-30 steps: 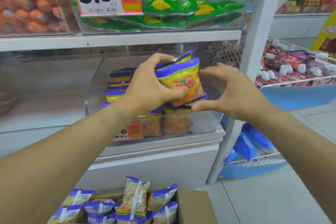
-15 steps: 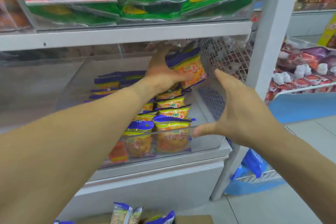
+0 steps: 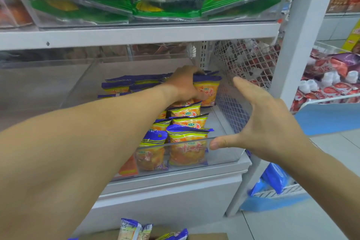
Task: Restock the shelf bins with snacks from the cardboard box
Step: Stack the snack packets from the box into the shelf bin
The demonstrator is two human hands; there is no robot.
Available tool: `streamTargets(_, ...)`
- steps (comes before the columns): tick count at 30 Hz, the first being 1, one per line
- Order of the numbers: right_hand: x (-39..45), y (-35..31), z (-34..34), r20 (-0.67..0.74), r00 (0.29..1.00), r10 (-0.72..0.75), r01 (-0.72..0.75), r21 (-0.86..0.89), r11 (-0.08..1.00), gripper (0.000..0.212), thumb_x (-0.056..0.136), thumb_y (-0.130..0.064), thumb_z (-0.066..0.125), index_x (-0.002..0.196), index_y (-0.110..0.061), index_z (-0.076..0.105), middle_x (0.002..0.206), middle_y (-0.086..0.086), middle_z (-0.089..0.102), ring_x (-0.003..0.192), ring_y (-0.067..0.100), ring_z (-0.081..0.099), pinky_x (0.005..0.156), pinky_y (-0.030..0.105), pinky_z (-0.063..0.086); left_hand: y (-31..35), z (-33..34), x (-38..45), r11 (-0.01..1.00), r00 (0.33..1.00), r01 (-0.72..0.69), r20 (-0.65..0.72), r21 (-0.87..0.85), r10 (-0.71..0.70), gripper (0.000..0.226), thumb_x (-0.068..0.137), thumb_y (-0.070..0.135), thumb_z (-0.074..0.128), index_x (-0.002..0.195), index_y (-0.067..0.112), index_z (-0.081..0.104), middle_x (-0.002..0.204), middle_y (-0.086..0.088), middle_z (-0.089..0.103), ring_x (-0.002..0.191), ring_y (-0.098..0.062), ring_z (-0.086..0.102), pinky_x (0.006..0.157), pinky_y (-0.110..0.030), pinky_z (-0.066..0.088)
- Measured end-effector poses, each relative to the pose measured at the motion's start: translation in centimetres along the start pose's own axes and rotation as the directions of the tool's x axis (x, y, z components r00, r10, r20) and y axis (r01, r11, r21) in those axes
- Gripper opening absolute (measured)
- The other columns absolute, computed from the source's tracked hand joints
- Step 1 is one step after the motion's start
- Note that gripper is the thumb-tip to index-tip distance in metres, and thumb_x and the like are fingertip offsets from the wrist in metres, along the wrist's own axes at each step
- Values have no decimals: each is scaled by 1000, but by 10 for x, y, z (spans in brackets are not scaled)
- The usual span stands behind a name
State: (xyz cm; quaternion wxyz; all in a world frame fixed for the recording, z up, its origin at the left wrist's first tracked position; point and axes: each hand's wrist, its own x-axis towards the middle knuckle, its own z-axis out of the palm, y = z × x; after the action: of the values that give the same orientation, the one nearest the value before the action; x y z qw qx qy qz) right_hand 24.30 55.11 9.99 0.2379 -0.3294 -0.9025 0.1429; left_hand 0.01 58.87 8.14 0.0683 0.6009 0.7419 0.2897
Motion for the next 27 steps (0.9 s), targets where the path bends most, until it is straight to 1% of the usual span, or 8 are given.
streamTargets(4,-1,0,1,4,1000,14,-14,3,1000,149,32,-66,91,158,-22,25,162,-13,28,148,3,22,96,-11,-4,0,10,0,940,999,35,-19,339,-30,77,63,53,88,132,40,57,136,-2,49,130,-28,39,108,-38,32)
streamTargets(6,-1,1,1,6,1000,13,-13,0,1000,148,33,-66,90,158,-23,24,162,-13,27,149,3,20,96,-10,-5,3,12,1,906,995,98,-27,413,-95,78,64,60,84,135,46,53,134,-7,42,131,-32,32,107,-42,29)
streamTargets(9,-2,2,0,17,1000,21,-21,5,1000,146,33,-65,90,158,-22,26,162,-10,28,148,2,18,92,-12,-8,6,10,3,906,980,134,81,402,-181,79,72,59,79,142,46,45,145,-9,38,139,-35,26,114,-49,25)
streamTargets(12,-3,-1,-1,31,999,33,-33,16,999,145,33,-66,89,157,-23,29,161,-9,29,148,2,16,89,-13,-9,7,3,-2,925,968,104,178,366,-179,79,75,63,72,145,46,41,153,-2,38,145,-32,23,117,-53,20)
streamTargets(16,-3,-2,-2,22,1000,18,-18,26,999,142,35,-67,89,157,-24,29,161,-11,28,148,1,14,90,-13,-10,4,-5,-7,973,984,124,101,194,-146,78,69,67,76,137,39,48,147,4,48,140,-24,36,116,-50,24)
streamTargets(20,-2,1,-3,20,1000,13,-13,20,1000,141,36,-66,90,157,-25,29,162,-10,26,148,0,13,90,-13,-10,5,1,-3,937,985,154,20,313,-169,80,66,69,77,137,41,51,144,-6,42,138,-31,33,114,-52,26)
streamTargets(24,-1,3,0,18,1000,2,-2,12,1000,141,36,-66,90,157,-26,29,162,-10,26,149,0,11,92,-10,-8,12,2,3,887,961,225,57,403,-270,89,63,72,77,141,42,46,146,-11,36,141,-37,25,113,-53,24)
streamTargets(27,-1,2,1,24,1000,-6,6,24,1000,141,37,-66,90,157,-26,29,162,-10,25,149,-1,9,95,-9,-7,13,5,2,878,967,220,23,424,-254,91,63,67,81,140,37,43,143,-11,39,139,-35,29,113,-54,24)
